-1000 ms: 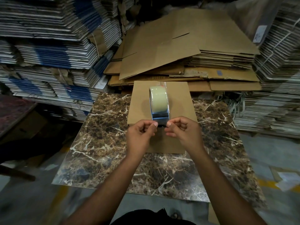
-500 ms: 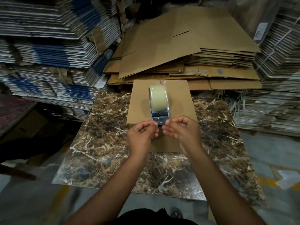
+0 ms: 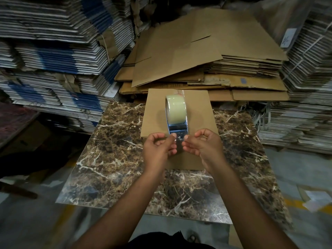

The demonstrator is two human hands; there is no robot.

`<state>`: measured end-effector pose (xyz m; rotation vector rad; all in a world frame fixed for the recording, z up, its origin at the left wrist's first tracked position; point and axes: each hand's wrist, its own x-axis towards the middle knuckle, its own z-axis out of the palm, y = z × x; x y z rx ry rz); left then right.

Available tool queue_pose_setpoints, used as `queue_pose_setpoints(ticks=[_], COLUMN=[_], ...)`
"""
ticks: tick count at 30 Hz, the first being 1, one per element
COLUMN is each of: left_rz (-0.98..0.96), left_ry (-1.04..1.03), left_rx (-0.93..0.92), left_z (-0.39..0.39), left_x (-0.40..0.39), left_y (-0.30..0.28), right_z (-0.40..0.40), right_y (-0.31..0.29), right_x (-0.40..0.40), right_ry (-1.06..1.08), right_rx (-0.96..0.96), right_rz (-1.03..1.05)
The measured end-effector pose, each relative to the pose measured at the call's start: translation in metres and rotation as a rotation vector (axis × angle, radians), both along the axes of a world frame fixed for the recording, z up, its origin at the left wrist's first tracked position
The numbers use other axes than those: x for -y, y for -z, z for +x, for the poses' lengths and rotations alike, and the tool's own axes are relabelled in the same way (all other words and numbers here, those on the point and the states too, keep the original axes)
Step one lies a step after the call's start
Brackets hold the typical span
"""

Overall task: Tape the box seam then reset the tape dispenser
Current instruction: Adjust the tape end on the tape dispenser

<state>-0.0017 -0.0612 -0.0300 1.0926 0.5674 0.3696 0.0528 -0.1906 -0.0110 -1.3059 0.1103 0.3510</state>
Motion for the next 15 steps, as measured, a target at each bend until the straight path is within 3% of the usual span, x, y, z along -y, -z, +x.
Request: queue_pose_setpoints(ticks=[4, 15], left_rz=[0.052, -0.049], left_ry=[0.011, 0.061], left_rx=[-0.018, -0.005], left_z=[0.001, 0.001], left_x=[0.001, -0.001], left_y=[-0.001, -0.004], right_z=[0.002, 0.011], right_y=[-0.003, -0.001], right_x=[0.004, 0.001], right_ry=[-0.042, -0.075], right_rx=[-0.015, 0.029], right_rz=[-0.027, -0.113])
